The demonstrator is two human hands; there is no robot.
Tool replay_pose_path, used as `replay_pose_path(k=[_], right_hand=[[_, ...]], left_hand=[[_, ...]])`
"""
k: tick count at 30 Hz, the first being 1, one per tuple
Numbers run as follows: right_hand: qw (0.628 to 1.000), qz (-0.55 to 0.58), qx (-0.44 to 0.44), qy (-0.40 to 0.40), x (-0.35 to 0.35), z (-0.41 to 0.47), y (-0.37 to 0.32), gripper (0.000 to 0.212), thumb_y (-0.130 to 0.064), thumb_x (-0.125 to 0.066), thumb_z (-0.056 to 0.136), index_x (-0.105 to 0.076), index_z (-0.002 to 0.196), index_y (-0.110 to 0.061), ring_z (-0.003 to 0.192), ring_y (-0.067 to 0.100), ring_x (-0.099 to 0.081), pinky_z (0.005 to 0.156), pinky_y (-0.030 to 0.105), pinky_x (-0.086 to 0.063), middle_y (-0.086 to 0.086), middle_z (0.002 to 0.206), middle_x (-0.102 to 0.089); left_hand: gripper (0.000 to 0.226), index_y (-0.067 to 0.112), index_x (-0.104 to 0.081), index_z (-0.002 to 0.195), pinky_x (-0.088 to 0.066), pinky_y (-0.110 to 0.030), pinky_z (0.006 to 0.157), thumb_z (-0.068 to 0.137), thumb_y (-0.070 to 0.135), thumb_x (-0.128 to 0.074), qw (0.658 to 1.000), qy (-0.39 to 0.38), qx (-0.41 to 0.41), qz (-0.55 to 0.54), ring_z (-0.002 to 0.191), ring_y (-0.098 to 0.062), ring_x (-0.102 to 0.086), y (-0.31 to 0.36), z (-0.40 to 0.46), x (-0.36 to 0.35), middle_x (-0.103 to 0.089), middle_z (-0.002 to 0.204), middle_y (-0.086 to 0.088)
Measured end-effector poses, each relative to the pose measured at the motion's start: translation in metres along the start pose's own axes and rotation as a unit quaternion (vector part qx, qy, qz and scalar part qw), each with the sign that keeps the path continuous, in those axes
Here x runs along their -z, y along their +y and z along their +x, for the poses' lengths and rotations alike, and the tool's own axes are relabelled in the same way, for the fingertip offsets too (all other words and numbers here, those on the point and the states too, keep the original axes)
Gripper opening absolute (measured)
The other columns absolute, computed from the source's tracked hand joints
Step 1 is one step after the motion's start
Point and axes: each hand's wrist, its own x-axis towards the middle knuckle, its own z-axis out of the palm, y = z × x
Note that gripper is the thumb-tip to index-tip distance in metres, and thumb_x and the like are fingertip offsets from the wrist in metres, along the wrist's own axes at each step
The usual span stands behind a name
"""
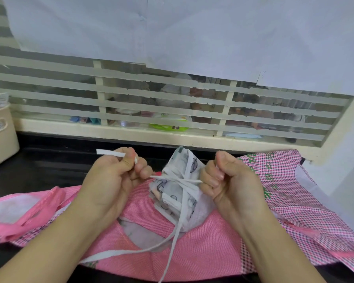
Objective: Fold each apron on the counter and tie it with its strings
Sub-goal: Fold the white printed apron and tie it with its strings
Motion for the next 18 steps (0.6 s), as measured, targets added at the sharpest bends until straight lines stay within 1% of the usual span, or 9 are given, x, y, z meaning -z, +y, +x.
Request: replay_pose_path(k=[3, 5, 7, 9, 11, 13, 15, 16, 18], right_hand=[[0.998, -0.065, 0.017, -0.012, -0.001, -0.003, 0.007, 0.038, -0.014, -0.049, 0.106, -0.042, 0.069, -0.015, 0.055, 0.016, -0.027, 0.043, 0.024, -0.03, 0.003, 0.062, -0.03], [0.992, -0.117, 0.027, -0.042, -0.003, -0.005, 0.012, 0.027, -0.014, -0.059, 0.102, -0.048, 0.077, -0.011, 0.057, 0.016, -0.026, 0.046, 0.024, -0.026, 0.002, 0.064, -0.032], [0.981, -0.162, 0.046, -0.092, -0.008, -0.009, 0.012, 0.008, -0.008, -0.067, 0.095, -0.06, 0.096, -0.006, 0.056, 0.014, -0.029, 0.048, 0.026, -0.026, 0.002, 0.068, -0.04], [0.973, -0.191, 0.062, -0.112, -0.012, -0.012, 0.012, 0.034, -0.001, -0.064, 0.093, -0.067, 0.123, -0.018, 0.056, 0.011, -0.036, 0.052, 0.027, -0.031, 0.005, 0.084, -0.051], [0.973, -0.186, 0.067, -0.116, -0.013, -0.011, 0.013, 0.042, -0.003, -0.058, 0.101, -0.065, 0.136, -0.025, 0.057, 0.012, -0.033, 0.052, 0.026, -0.03, 0.01, 0.101, -0.055], [0.971, -0.204, 0.063, -0.105, -0.014, -0.012, 0.015, 0.031, -0.016, -0.053, 0.106, -0.068, 0.133, -0.021, 0.057, 0.019, -0.025, 0.052, 0.033, -0.021, 0.017, 0.102, -0.055], [0.957, -0.272, 0.063, -0.079, -0.014, -0.012, 0.015, 0.026, -0.028, -0.055, 0.106, -0.075, 0.119, -0.017, 0.055, 0.02, -0.031, 0.053, 0.036, -0.022, 0.026, 0.09, -0.054], [0.943, -0.317, 0.067, -0.078, -0.013, -0.012, 0.016, 0.024, -0.028, -0.058, 0.105, -0.078, 0.109, -0.016, 0.055, 0.017, -0.041, 0.054, 0.032, -0.029, 0.025, 0.082, -0.057], [0.905, -0.409, 0.09, -0.075, -0.013, -0.012, 0.016, 0.016, -0.018, -0.065, 0.1, -0.08, 0.094, -0.018, 0.064, 0.009, -0.063, 0.062, 0.025, -0.046, 0.002, 0.075, -0.071]], left_hand=[[0.03, 0.006, -0.054, 0.077, -0.05, -0.026, 0.059, 0.106, 0.014, -0.051, 0.984, -0.028, -0.047, 0.17, 0.057, -0.018, -0.049, -0.002, -0.008, -0.001, -0.048, 0.063, -0.005], [0.026, 0.01, -0.063, 0.078, -0.046, -0.027, 0.056, 0.102, 0.018, -0.06, 0.954, -0.057, -0.075, 0.283, 0.055, -0.017, -0.048, -0.008, -0.013, -0.004, -0.052, 0.059, -0.004], [0.024, 0.021, -0.068, 0.074, -0.046, -0.027, 0.055, 0.098, 0.022, -0.068, 0.918, -0.09, -0.1, 0.373, 0.053, -0.017, -0.052, -0.013, -0.016, -0.006, -0.06, 0.059, -0.002], [0.019, 0.027, -0.072, 0.076, -0.053, -0.034, 0.058, 0.095, 0.028, -0.073, 0.886, -0.123, -0.105, 0.435, 0.059, -0.025, -0.062, -0.016, -0.019, -0.008, -0.069, 0.067, -0.004], [0.016, 0.028, -0.074, 0.08, -0.057, -0.039, 0.064, 0.095, 0.035, -0.073, 0.865, -0.148, -0.093, 0.47, 0.067, -0.024, -0.067, -0.017, -0.021, -0.009, -0.071, 0.072, -0.002], [0.016, 0.031, -0.074, 0.08, -0.057, -0.034, 0.064, 0.095, 0.038, -0.072, 0.845, -0.165, -0.102, 0.498, 0.066, -0.015, -0.066, -0.018, -0.022, -0.008, -0.07, 0.071, 0.007], [0.014, 0.036, -0.075, 0.081, -0.054, -0.025, 0.064, 0.094, 0.038, -0.073, 0.839, -0.169, -0.109, 0.506, 0.069, -0.008, -0.068, -0.018, -0.023, -0.008, -0.071, 0.073, 0.014], [0.012, 0.037, -0.075, 0.082, -0.053, -0.022, 0.065, 0.094, 0.037, -0.074, 0.841, -0.167, -0.112, 0.503, 0.073, -0.007, -0.069, -0.017, -0.023, -0.008, -0.072, 0.076, 0.016], [0.009, 0.039, -0.075, 0.085, -0.055, -0.025, 0.067, 0.092, 0.032, -0.076, 0.84, -0.161, -0.13, 0.502, 0.078, -0.011, -0.07, -0.016, -0.023, -0.007, -0.073, 0.083, 0.014]])
